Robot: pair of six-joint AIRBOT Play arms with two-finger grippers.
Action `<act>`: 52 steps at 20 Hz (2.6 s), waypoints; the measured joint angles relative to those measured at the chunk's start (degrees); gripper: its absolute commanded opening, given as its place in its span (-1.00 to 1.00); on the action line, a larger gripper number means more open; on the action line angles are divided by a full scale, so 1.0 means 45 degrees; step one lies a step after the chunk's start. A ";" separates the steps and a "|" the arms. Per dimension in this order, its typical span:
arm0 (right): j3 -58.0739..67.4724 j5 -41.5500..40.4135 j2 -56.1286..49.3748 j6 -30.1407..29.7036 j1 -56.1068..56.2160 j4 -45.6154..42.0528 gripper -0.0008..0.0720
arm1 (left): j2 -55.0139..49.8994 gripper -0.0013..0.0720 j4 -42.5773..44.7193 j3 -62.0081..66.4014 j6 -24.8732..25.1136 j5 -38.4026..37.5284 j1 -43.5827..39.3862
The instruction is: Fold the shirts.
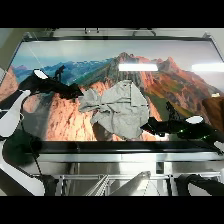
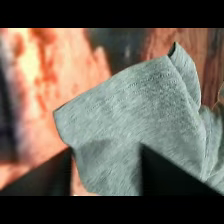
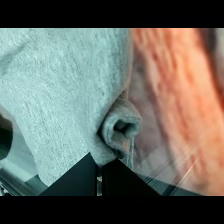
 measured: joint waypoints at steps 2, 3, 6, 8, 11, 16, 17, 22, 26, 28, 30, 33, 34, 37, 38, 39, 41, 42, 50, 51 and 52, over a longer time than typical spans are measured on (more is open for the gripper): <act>0.0000 0.0189 0.0019 -0.0005 0.0000 0.0000 -0.92 | -0.0155 -0.94 -0.1020 -0.0024 0.0913 -0.0282 -0.0058; 0.0000 0.0355 0.0073 -0.0087 -0.0005 0.0000 -0.93 | -0.0073 -0.95 -0.1685 -0.0015 0.1345 -0.0408 -0.0049; 0.0243 0.1379 0.0578 -0.0204 -0.0374 -0.0063 -0.93 | 0.0729 -0.95 -0.2987 -0.0015 0.2356 -0.1151 0.0330; 0.0690 0.2424 0.1224 -0.0248 -0.1253 -0.0243 -0.92 | 0.1841 -0.94 -0.3521 -0.0005 0.2705 -0.1549 0.0865; 0.1865 0.4211 0.2603 -0.0238 -0.3424 -0.0330 -0.92 | 0.4007 -0.92 -0.4187 -0.0005 0.2987 -0.1865 0.1919; 0.4410 0.6756 0.5260 -0.0602 -0.6912 0.2419 -0.92 | 0.7927 -0.92 -0.5678 -0.0005 0.3240 -0.2584 0.3609; 0.5076 0.7140 0.5799 -0.0714 -0.7567 0.3313 -0.92 | 0.8830 -0.92 -0.6086 0.0015 0.3317 -0.2662 0.3988; 0.8165 0.8199 0.7674 -0.0976 -0.9253 0.5401 -0.92 | 1.2279 -0.91 -0.7145 0.1501 0.3410 -0.3847 0.5765; 1.0015 0.8068 0.8272 -0.1224 -0.9568 0.5265 -0.92 | 1.3911 -0.91 -0.6416 0.2953 0.3361 -0.4250 0.6504; 1.0399 0.7723 0.8048 -0.1263 -0.9573 0.4352 -0.92 | 1.4052 -0.91 -0.5897 0.2885 0.3157 -0.4323 0.6368; 1.0511 0.7495 0.7422 -0.1302 -0.9287 0.3405 -0.92 | 1.3736 -0.91 -0.5591 0.2186 0.3036 -0.4415 0.5761; 1.0156 0.7315 0.5911 -0.1307 -0.8165 0.2011 -0.92 | 1.2458 -0.92 -0.4741 0.0549 0.2905 -0.4483 0.4177; 0.9899 0.7189 0.5226 -0.1311 -0.7601 0.1520 -0.92 | 1.1832 -0.92 -0.4362 -0.0078 0.2866 -0.4483 0.3521; 0.9034 0.6411 0.2827 -0.1341 -0.5761 0.0165 -0.92 | 0.9602 -0.92 -0.3206 -0.1778 0.2822 -0.4381 0.1792; 0.8840 0.5969 0.1870 -0.1345 -0.5183 -0.0296 -0.92 | 0.8704 -0.95 -0.2851 -0.2322 0.2817 -0.4245 0.1307; 0.8694 0.5450 0.0719 -0.1341 -0.4619 -0.0680 -0.92 | 0.7893 -0.94 -0.2569 -0.2754 0.2817 -0.4104 0.0962; 0.8709 0.4663 -0.1273 -0.1341 -0.3949 -0.1039 -0.55 | 0.6188 -0.31 -0.1987 -0.3332 0.2778 -0.3638 0.0563; 0.8845 0.4517 -0.2045 -0.1341 -0.3818 -0.1171 -0.26 | 0.5357 0.15 -0.1841 -0.3361 0.2759 -0.3405 0.0544; 0.9700 0.6470 -0.3400 -0.1205 -0.5872 -0.2059 -0.10 | 0.2433 1.00 -0.2492 -0.0942 0.1569 -0.5411 0.1817; 0.9384 0.6766 -0.3162 -0.1054 -0.6280 -0.2370 -0.10 | 0.2361 1.00 -0.2574 -0.0967 0.1496 -0.5770 0.1749; 0.8918 0.6936 -0.2861 -0.0903 -0.6640 -0.2710 -0.10 | 0.2312 1.00 -0.2623 -0.1127 0.1467 -0.5974 0.1603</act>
